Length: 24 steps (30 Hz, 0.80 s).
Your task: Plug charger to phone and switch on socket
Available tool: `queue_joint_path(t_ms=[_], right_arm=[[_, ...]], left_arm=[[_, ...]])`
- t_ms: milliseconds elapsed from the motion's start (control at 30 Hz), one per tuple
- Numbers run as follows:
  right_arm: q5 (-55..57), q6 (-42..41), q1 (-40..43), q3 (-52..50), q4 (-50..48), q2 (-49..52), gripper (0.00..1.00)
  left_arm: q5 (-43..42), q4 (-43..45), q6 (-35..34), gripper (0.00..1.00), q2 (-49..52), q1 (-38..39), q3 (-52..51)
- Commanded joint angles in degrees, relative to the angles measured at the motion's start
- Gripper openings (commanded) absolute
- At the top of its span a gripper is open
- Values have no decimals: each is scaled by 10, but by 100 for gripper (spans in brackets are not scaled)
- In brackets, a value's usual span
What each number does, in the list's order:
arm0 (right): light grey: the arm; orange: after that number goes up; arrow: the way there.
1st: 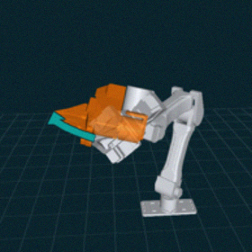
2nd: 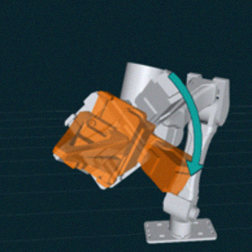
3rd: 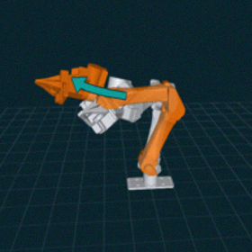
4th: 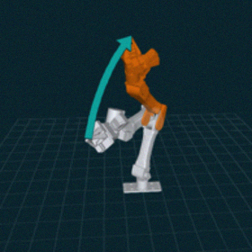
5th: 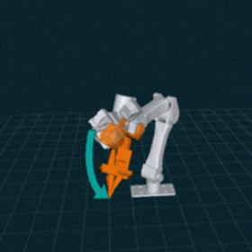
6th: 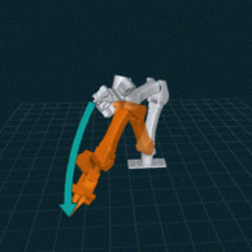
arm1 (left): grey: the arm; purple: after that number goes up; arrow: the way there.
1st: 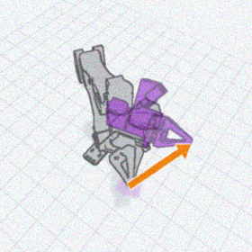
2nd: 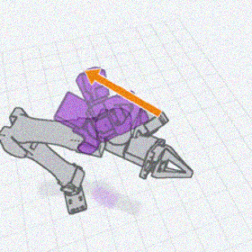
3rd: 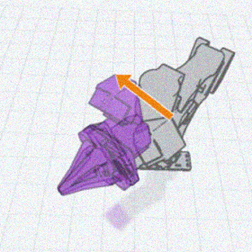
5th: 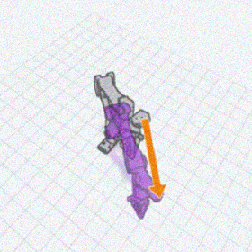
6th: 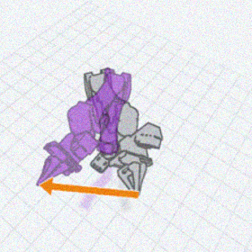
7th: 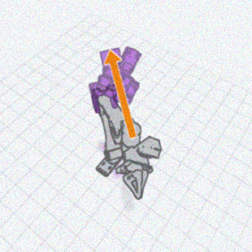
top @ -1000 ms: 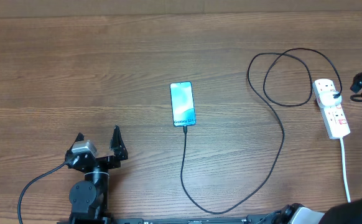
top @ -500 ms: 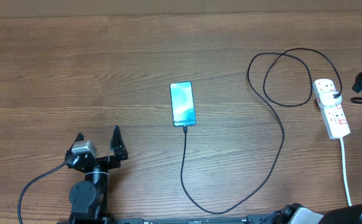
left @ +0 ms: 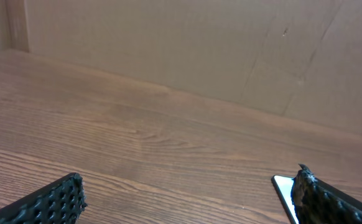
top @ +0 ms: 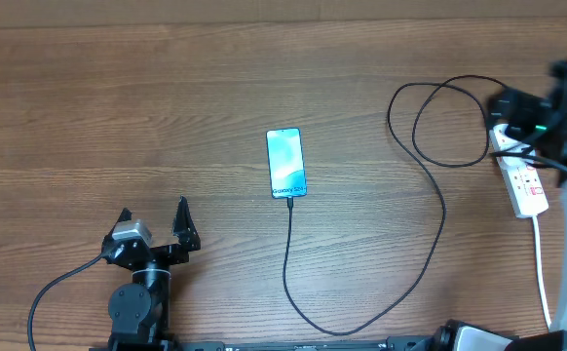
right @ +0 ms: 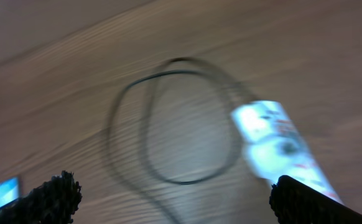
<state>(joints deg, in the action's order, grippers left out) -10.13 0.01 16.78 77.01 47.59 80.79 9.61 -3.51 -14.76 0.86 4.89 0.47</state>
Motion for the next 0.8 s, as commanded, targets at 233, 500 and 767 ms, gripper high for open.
queue_joint_path(t_ms=[233,500,767], right_arm=[[0,5,-164,1,-2,-1,100],[0,5,-167,1,-2,-3,100],[43,5,-167,1,10,-7,100]], left_arm=[[-2,-1,10,99,-6,0,-2],[-2,-1,10,100,-6,0,-2],[-2,-1,10,100,-6,0,-2]])
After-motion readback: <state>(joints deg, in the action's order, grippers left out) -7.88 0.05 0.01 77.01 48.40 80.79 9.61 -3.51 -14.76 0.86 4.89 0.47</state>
